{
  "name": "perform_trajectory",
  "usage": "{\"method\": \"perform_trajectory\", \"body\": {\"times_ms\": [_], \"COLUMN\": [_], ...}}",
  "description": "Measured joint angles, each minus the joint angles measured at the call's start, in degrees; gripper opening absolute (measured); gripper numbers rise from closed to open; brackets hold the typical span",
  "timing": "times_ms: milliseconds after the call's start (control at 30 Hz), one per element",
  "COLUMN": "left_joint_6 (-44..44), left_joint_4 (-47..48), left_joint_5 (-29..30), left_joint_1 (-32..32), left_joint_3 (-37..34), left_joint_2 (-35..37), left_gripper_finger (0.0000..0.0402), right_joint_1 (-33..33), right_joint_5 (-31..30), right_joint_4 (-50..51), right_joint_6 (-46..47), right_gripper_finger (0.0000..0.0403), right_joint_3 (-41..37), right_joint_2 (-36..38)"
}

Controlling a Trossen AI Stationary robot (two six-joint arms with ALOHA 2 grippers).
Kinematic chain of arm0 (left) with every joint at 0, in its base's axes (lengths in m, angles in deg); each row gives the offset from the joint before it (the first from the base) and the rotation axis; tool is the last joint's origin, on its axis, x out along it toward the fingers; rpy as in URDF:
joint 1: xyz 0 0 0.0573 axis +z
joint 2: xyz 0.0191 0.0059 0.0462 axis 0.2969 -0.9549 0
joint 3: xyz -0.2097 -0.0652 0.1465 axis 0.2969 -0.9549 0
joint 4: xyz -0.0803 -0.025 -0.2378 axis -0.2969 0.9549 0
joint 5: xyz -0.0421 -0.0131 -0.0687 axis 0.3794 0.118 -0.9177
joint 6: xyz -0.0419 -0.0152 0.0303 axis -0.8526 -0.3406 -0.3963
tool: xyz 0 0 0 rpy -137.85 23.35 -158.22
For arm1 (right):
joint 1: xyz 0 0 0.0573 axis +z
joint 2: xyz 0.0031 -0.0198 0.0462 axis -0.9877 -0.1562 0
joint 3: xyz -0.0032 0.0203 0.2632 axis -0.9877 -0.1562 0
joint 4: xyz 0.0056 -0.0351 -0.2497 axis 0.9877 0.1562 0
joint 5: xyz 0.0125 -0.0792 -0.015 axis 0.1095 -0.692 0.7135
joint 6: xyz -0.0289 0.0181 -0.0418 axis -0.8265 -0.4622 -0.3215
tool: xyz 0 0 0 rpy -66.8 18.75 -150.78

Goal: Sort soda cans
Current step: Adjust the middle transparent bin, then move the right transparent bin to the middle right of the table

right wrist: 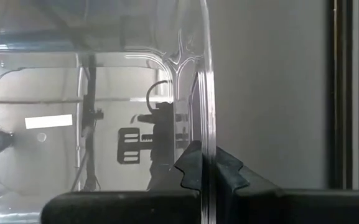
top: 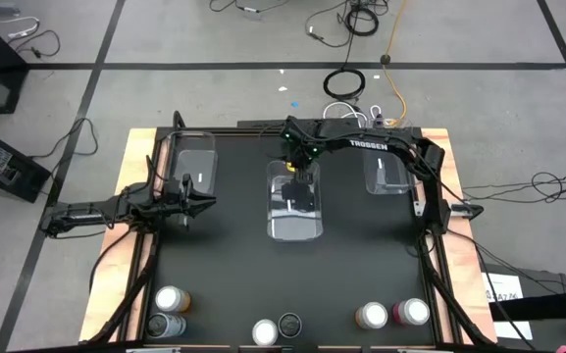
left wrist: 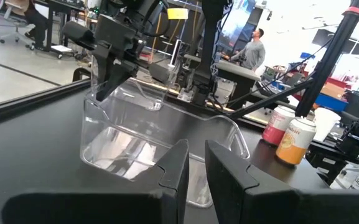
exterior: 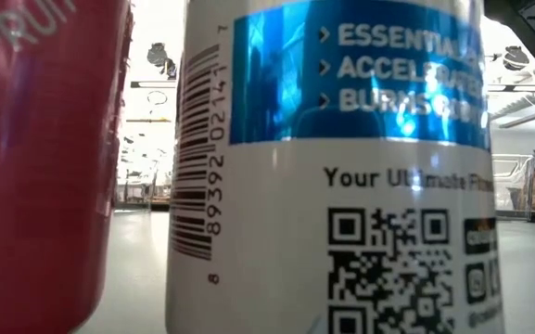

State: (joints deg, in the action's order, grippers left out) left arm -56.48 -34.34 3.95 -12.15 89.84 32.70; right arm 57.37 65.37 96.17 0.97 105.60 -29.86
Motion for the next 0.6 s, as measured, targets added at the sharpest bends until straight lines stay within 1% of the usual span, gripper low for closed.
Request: {"method": "perform_trajectory", "body": {"times_ms": [300,600], "left_joint_6": [0.00,0.00], "left_joint_4": [0.00,0.00], "left_joint_5": [0.00,0.00], "left_joint_1": [0.00,0.00], "left_joint_3": [0.00,0.00], "left_joint_2": [-0.01,-0.01], "left_gripper_finger": [0.0063,0.0063], "right_joint_1": [0.01,0.02], "right_joint_5": [-0.07,-0.20], "right_joint_4": [-0.15,-0.50], "right_joint_6": [0.00,0.02], "right_gripper_finger": [0.0002,0.0051], "right_joint_3": [0.00,0.00], "right_joint_2": [0.00,0.02]}}
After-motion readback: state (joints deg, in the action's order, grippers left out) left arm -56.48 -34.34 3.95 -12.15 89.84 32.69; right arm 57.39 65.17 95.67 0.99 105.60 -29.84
